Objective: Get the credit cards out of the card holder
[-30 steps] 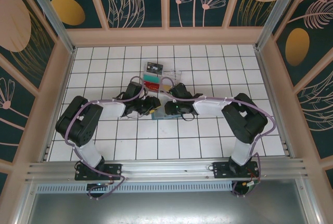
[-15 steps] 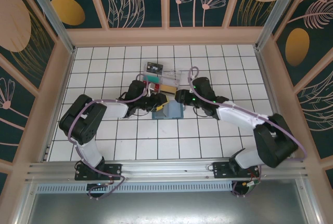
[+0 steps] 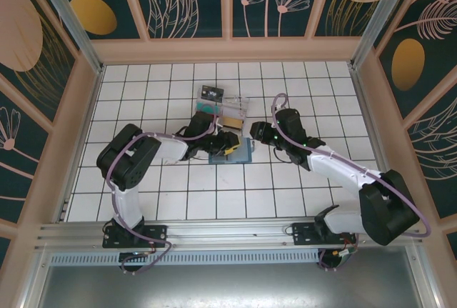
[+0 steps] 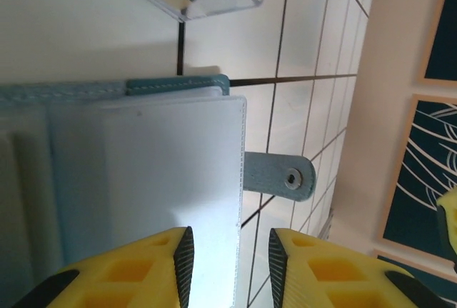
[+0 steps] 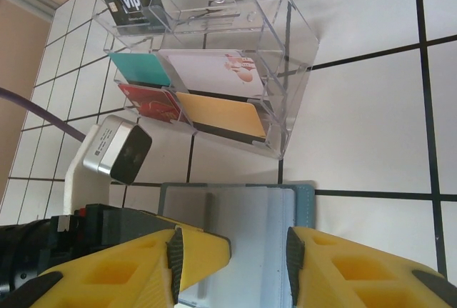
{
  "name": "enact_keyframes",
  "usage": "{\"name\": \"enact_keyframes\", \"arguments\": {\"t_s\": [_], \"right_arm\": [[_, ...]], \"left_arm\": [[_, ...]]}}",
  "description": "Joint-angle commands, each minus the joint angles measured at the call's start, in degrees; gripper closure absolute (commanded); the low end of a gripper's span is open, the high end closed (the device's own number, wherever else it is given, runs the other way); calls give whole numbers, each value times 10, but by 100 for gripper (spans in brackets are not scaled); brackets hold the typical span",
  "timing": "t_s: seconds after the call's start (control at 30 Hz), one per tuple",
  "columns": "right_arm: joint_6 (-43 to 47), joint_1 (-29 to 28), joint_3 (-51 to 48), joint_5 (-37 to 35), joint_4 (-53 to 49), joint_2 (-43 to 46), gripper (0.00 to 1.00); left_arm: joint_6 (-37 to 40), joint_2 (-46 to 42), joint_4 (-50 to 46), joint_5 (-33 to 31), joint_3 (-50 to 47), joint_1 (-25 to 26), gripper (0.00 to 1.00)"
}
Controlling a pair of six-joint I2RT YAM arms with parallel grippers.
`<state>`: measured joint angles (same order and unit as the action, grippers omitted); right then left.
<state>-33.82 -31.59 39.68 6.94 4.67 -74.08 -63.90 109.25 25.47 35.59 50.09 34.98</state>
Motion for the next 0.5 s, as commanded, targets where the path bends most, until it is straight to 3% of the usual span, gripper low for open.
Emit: {"name": "enact_keyframes", "arguments": {"t_s": [0.0,0.17,0.3,0.47], "right_arm": [[0,-1,15,0,4,-10,55],[25,-26,49,2,-17,-42,55],[46,-61,87,1,-42,-88,57],[56,-76,117,89,-44,-166,59]], "left_arm": [[44,-22,-66,-18,27,-1,64],[101,-71,-167,-72,46,-8,64],[120,-107,-216,-117,18,-41,66],[114,-165,-227,-142,-37,-86,66]]}}
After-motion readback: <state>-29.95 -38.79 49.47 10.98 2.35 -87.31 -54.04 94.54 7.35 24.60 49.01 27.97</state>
